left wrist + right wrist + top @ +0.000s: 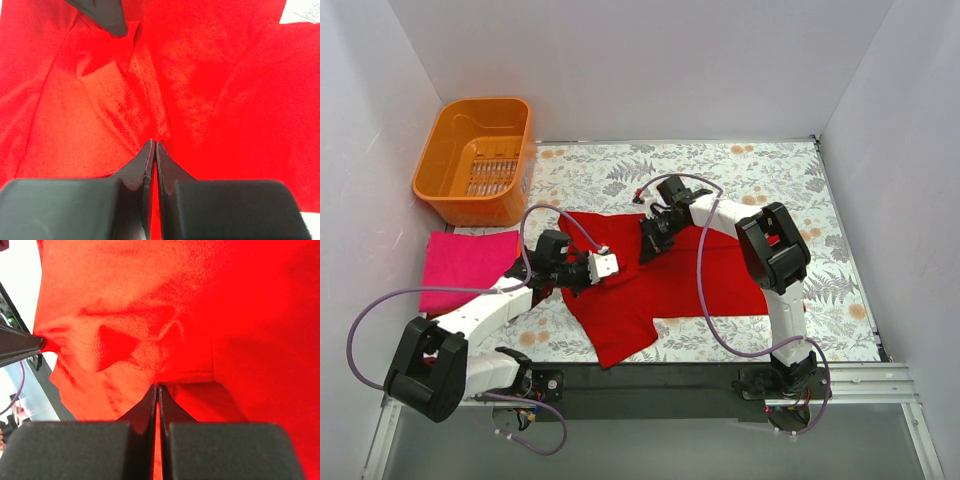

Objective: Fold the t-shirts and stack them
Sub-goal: Fold the tshirt

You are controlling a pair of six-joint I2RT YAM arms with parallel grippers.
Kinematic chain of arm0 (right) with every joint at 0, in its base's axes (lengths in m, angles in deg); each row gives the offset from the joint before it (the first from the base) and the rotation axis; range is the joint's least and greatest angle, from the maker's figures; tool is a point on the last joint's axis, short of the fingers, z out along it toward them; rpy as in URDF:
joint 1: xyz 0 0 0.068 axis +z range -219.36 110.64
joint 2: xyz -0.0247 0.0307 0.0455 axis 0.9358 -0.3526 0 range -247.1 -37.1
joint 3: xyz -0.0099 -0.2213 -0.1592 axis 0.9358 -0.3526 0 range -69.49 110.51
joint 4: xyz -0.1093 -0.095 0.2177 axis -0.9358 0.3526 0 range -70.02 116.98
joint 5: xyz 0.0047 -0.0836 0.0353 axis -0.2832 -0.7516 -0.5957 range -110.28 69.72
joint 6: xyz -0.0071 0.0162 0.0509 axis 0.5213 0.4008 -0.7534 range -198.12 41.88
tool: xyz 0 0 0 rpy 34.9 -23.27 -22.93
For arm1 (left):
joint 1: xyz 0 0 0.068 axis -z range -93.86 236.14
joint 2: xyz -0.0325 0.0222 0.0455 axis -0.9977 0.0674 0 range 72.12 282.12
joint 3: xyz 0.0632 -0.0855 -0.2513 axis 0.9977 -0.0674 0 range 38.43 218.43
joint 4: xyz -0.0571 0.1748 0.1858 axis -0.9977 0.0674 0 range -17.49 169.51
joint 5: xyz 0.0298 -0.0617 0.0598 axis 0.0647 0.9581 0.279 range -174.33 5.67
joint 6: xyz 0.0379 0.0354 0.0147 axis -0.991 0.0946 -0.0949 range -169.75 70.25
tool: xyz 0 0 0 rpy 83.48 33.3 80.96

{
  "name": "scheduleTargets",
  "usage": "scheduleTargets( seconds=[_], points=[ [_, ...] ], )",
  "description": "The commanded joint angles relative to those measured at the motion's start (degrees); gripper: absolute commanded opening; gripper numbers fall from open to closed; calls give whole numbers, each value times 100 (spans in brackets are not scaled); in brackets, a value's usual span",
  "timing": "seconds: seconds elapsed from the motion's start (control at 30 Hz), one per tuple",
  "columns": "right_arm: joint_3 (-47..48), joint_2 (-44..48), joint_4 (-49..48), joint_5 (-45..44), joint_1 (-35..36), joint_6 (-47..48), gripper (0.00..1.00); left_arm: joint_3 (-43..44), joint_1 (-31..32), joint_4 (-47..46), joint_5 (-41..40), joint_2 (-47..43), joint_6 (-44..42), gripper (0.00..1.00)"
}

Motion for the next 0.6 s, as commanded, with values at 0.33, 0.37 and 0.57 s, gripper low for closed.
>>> scheduleTargets(
  seconds=[0.33, 0.37, 0.57],
  points=[
    [77, 556, 388, 230, -38, 400, 1, 297, -27, 556, 402, -459, 177, 0],
    [42, 547, 423, 213, -29, 426, 1, 288, -19, 608, 464, -477, 160, 0],
    [-46, 486, 476, 151, -29, 558, 1, 174, 78, 784, 517, -398, 115, 0]
  ],
)
